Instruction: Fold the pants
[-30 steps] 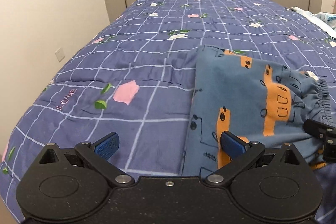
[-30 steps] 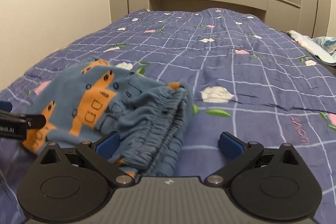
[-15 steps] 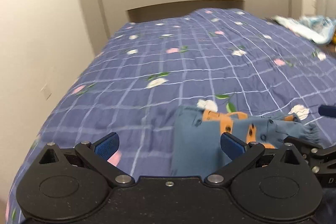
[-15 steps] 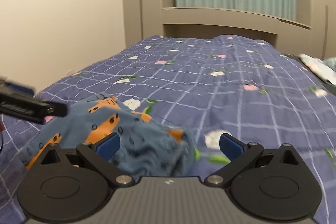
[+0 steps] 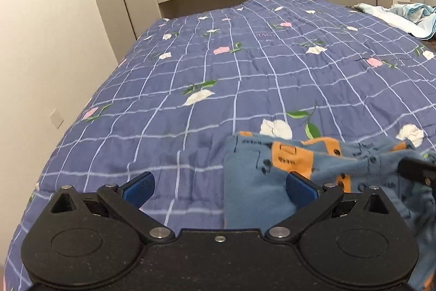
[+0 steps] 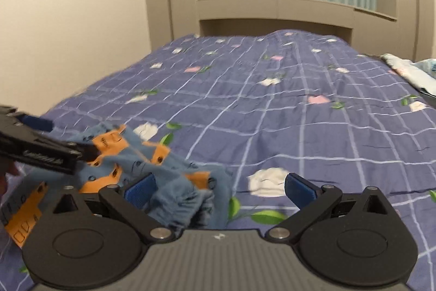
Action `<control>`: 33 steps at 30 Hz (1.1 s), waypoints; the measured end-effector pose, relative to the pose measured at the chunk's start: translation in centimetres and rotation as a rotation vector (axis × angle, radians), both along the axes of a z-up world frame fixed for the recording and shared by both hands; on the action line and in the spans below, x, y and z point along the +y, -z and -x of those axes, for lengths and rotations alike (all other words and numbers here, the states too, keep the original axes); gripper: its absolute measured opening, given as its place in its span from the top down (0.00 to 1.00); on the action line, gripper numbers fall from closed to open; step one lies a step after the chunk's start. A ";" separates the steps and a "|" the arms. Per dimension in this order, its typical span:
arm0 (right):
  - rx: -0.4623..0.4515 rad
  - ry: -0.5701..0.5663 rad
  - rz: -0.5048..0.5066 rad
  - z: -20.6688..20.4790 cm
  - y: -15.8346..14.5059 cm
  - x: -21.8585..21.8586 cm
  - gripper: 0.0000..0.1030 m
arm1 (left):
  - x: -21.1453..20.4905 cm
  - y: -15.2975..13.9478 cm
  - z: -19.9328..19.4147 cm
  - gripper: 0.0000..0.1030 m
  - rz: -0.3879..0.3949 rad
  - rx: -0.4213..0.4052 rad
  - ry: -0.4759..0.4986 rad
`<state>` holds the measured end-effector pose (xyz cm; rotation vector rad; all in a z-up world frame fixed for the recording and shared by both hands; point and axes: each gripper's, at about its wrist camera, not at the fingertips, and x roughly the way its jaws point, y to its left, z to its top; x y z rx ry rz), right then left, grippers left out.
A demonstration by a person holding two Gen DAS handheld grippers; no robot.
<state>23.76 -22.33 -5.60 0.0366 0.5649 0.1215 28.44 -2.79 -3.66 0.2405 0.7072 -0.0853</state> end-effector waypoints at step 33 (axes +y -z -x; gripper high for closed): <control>0.008 -0.072 -0.097 9.4 1.8 -0.5 0.00 | 2.8 3.2 13.7 0.00 0.222 0.091 -0.233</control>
